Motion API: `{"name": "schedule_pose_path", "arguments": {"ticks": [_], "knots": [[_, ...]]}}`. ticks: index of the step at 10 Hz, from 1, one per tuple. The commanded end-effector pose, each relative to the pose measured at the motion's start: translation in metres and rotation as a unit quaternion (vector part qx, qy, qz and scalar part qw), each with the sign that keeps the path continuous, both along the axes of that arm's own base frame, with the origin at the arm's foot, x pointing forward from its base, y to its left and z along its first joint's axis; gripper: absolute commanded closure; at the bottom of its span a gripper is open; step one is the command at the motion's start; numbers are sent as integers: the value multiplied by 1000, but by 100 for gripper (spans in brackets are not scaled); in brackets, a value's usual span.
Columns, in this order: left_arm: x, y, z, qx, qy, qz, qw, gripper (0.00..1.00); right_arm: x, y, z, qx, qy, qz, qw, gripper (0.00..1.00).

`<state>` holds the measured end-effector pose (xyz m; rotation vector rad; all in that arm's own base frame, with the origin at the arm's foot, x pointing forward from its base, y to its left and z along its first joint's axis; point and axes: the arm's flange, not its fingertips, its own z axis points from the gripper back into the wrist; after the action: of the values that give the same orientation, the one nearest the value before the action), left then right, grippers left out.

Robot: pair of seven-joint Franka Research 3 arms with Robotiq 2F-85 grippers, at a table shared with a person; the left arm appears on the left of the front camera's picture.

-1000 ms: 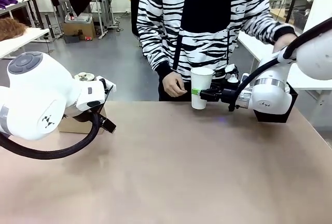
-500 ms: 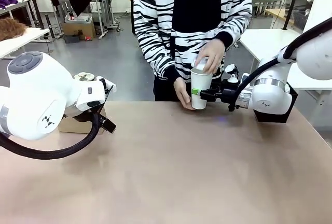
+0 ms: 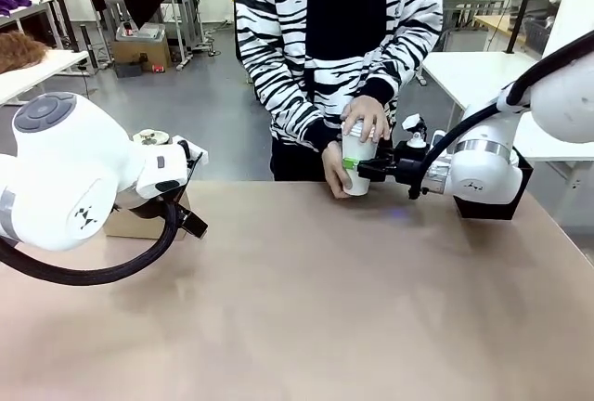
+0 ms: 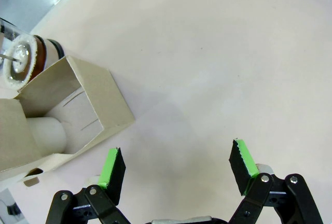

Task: Pour a drink into a cup and package it in a carrier.
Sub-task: When a person places the Paper Cup Lid on the 600 ml Paper Cup , lift the 600 ml Paper Cup.

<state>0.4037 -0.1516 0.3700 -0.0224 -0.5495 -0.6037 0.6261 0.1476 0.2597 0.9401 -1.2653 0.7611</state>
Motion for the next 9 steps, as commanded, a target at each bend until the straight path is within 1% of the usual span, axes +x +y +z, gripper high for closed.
{"name": "schedule_pose_path", "arguments": {"ticks": [1, 9], "knots": [[0, 0, 0, -1, 0, -1, 1000, 0, -3, 1, 4, 0, -1, 0, 1000, 20], [0, 0, 0, -1, 0, -1, 1000, 0, -3, 1, 4, 0, -1, 0, 1000, 20]]}}
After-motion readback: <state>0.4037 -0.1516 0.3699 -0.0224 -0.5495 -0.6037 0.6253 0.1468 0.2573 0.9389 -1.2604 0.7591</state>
